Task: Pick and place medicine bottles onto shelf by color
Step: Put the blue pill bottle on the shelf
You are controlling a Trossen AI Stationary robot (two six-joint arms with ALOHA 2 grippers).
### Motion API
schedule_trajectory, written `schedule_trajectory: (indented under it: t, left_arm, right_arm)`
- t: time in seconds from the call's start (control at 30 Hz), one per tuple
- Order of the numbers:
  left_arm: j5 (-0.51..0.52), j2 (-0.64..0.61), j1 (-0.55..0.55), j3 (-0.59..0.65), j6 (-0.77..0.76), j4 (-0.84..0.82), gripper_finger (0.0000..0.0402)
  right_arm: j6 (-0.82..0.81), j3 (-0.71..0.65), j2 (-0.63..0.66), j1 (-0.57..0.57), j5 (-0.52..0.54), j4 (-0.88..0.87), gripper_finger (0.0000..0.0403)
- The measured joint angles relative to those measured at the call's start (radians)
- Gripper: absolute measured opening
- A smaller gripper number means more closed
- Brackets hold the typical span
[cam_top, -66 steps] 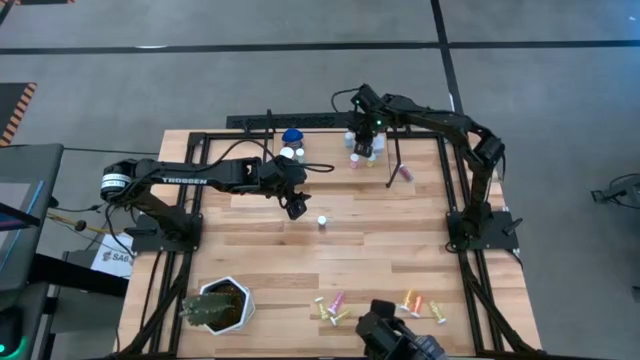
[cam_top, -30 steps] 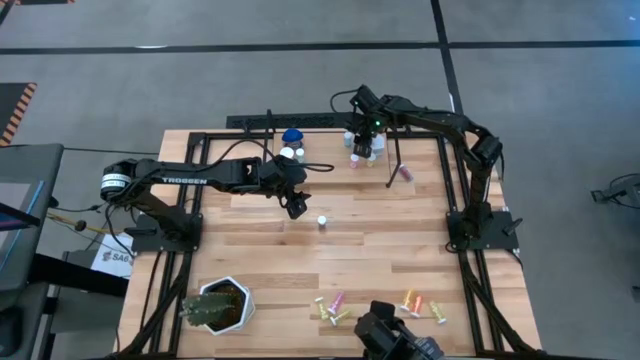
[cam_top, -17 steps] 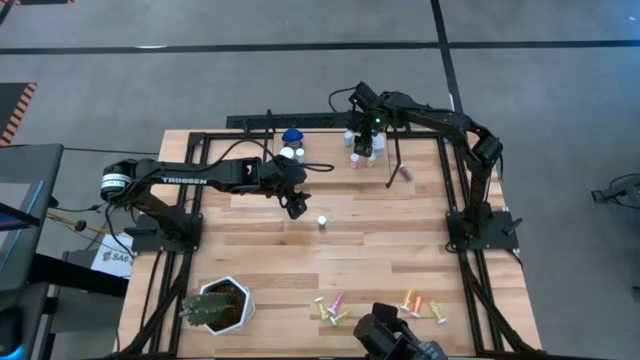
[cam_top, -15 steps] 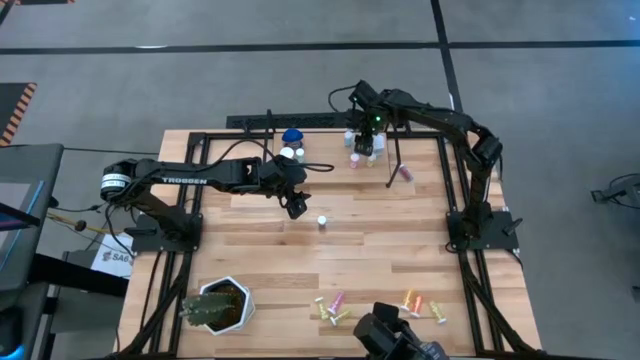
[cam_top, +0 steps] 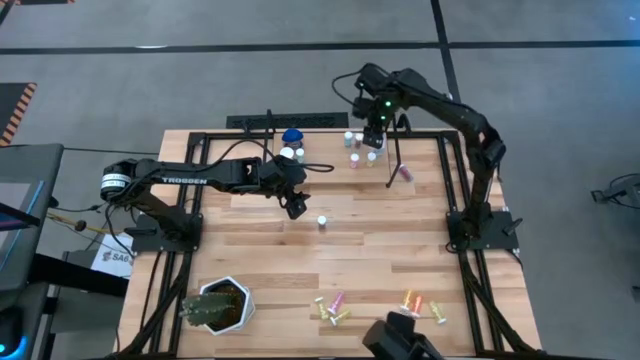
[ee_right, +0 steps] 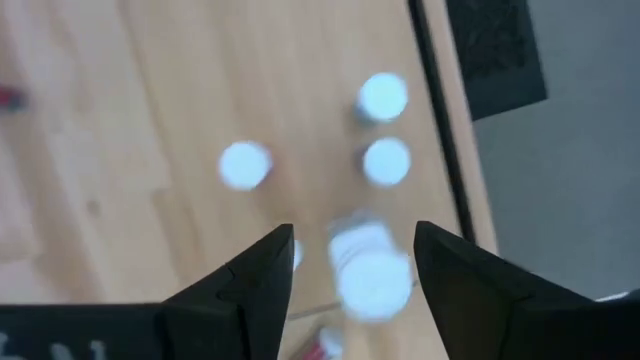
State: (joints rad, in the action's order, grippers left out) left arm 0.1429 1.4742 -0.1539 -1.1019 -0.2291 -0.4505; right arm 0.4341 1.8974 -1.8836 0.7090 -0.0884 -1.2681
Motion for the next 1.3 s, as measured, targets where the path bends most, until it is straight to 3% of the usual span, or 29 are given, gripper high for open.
schedule_trajectory:
  t: [0.3, 0.5, 0.67, 0.83, 1.0, 1.17, 1.3]
  left_arm:
    - [0.0, 0.0, 0.0, 0.0, -0.002, -0.01, 0.0232]
    - [-0.001, 0.0, 0.0, 0.0, 0.0, -0.012, 0.0232]
    - [-0.041, 0.0, 0.0, 0.0, 0.017, -0.011, 0.0232]
    - [-0.058, 0.0, 0.003, 0.0, 0.051, -0.01, 0.0232]
    - [-0.058, 0.0, 0.031, 0.0, 0.036, -0.071, 0.0232]
    - [-0.042, 0.0, 0.085, 0.0, -0.042, -0.155, 0.0232]
    - [0.003, 0.0, 0.15, 0.0, -0.101, -0.251, 0.0232]
  right_arm:
    - [-0.109, -0.029, 0.167, -0.022, -0.16, -0.137, 0.023]
    - [-0.24, -0.211, 0.345, -0.119, -0.175, -0.126, 0.023]
    - [-0.377, -0.437, 0.509, -0.253, -0.175, 0.003, 0.0229]
    - [-0.517, -0.633, 0.617, -0.397, -0.175, 0.269, 0.0228]
    - [-0.557, -0.742, 0.603, -0.526, -0.174, 0.449, 0.0228]
    - [-0.544, -0.76, 0.5, -0.607, -0.17, 0.623, 0.0224]
    - [-0.441, -0.758, 0.397, -0.638, -0.072, 0.769, 0.0216]
